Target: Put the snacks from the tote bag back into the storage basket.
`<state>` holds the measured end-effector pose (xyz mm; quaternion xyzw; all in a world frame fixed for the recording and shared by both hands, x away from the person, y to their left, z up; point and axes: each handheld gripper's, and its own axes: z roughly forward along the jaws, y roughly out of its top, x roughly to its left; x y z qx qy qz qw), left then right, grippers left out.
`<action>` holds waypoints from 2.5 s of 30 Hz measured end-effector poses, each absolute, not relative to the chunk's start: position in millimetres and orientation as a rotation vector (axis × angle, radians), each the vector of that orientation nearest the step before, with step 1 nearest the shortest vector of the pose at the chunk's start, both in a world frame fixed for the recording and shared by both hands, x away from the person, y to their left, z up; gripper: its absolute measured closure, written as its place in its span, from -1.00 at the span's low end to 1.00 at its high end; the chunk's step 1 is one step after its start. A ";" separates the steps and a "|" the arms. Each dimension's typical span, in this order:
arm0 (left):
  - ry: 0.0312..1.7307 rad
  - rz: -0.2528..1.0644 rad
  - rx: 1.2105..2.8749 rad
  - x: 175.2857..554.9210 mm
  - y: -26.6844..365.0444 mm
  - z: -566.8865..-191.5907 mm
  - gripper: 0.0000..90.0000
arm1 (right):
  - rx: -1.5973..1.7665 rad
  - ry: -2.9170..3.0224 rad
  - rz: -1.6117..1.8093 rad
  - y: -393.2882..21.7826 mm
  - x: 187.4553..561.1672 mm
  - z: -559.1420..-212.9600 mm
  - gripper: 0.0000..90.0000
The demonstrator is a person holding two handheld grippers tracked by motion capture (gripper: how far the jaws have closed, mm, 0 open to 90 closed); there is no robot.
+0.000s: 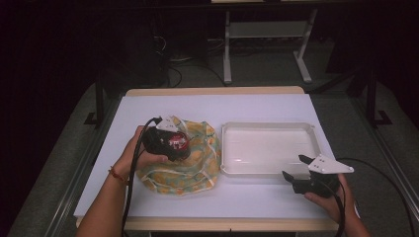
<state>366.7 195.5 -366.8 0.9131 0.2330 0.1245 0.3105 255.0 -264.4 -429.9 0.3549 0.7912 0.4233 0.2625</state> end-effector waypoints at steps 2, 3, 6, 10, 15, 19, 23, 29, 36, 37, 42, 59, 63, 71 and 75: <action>0.619 0.331 2.407 365.6 195.3 -365.5 -0.47 | 0.960 2.139 1.149 -264.3 254.8 -429.7 -0.55; 0.621 0.333 2.406 365.4 195.4 -365.0 -0.47 | 0.960 2.139 1.148 -264.3 254.9 -429.7 -0.55; 0.621 0.338 2.395 363.7 195.7 -362.2 -0.47 | 0.960 2.141 1.143 -264.3 255.2 -430.1 -0.55; 0.617 0.350 2.380 360.2 195.6 -356.4 -0.47 | 0.971 2.142 1.136 -264.8 255.3 -430.5 -0.55; 0.616 0.356 2.363 354.7 193.4 -349.7 -0.47 | 0.964 2.133 1.139 -266.1 254.6 -429.0 -0.55; 0.609 0.363 2.375 351.8 189.9 -347.7 -0.47 | 0.963 2.132 1.144 -266.3 254.7 -428.8 -0.55; 0.607 0.365 2.377 350.0 187.3 -345.7 -0.47 | 0.962 2.133 1.142 -266.0 254.4 -428.5 -0.55; 0.606 0.375 2.382 348.9 184.9 -342.5 -0.47 | 0.965 2.133 1.139 -265.6 254.7 -428.9 -0.55; 0.610 0.367 2.365 350.4 178.4 -334.4 -0.47 | 0.981 2.130 1.139 -265.9 255.3 -429.9 -0.55; 0.602 0.369 2.373 351.0 176.5 -333.4 -0.47 | 0.984 2.130 1.146 -265.8 255.2 -429.6 -0.55; 0.593 0.372 2.389 354.3 168.6 -328.5 -0.47 | 0.975 2.122 1.152 -265.1 254.1 -427.5 -0.55; 0.568 0.350 2.445 366.8 143.7 -327.2 -0.47 | 0.971 2.119 1.161 -265.7 253.6 -427.4 -0.55; 0.562 0.347 2.448 368.5 138.9 -325.5 -0.47 | 0.976 2.117 1.161 -266.4 253.3 -427.0 -0.55; 0.548 0.344 2.448 370.4 129.4 -322.2 -0.47 | 0.973 2.121 1.159 -266.4 253.7 -427.7 -0.55; 0.534 0.344 2.447 371.4 123.4 -320.2 -0.47 | 0.977 2.118 1.162 -267.3 253.7 -427.5 -0.55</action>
